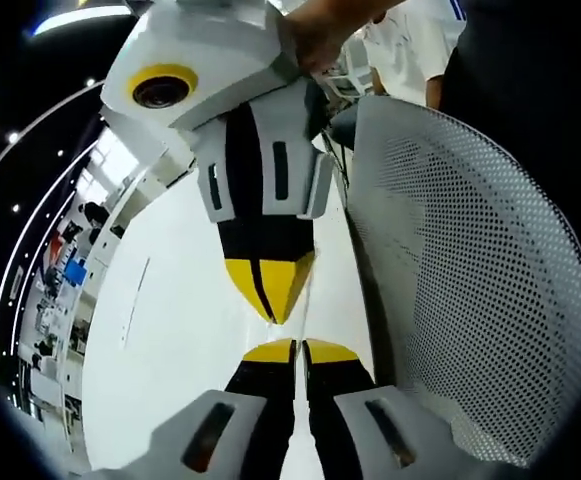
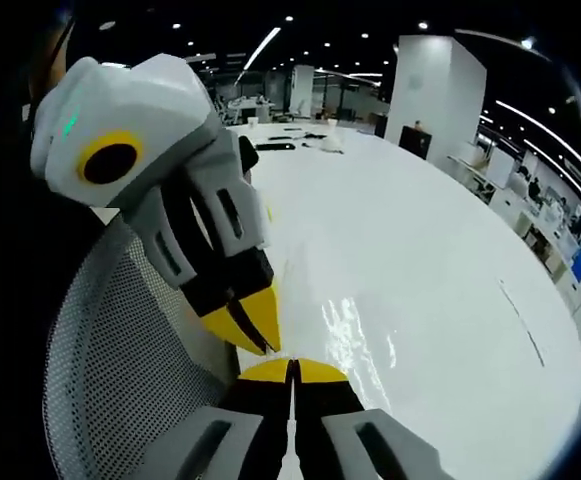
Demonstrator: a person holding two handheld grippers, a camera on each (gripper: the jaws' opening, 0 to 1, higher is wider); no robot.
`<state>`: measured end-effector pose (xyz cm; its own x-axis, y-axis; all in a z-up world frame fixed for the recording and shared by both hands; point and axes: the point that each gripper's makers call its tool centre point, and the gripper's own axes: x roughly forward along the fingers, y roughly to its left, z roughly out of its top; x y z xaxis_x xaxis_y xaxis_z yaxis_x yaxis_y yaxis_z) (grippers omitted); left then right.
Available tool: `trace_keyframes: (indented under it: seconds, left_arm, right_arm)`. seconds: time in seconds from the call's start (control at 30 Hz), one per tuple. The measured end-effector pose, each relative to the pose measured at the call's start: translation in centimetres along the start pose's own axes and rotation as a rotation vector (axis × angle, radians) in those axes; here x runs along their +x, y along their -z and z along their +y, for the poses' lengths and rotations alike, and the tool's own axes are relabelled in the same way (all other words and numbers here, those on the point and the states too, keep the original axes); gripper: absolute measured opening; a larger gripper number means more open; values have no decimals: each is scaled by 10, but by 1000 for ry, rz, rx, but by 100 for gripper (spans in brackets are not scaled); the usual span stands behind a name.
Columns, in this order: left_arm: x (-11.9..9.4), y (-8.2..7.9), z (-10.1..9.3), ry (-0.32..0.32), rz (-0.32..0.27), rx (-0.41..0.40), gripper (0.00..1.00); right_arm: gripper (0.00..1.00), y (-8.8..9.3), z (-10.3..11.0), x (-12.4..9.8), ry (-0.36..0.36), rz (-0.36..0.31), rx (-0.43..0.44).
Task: Open the resealable bag by pulling the two sides of the seal apart until the entire bag opening is separated and visibly accessible.
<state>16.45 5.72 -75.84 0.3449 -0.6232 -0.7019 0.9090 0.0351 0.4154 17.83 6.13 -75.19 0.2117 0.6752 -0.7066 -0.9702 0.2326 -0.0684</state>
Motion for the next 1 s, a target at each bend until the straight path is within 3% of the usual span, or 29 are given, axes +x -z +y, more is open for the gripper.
trace_keyframes:
  seconds: [0.57, 0.67, 1.0]
  left_arm:
    - [1, 7, 2, -11, -6, -59, 0]
    - [0, 5, 3, -18, -16, -71, 0]
    - [-2, 0, 9, -32, -31, -114, 0]
  right_arm:
    - [0, -12, -31, -18, 141, -63, 43]
    - [0, -15, -40, -24, 194, -77, 52]
    - [0, -21, -59, -41, 281, -154, 151]
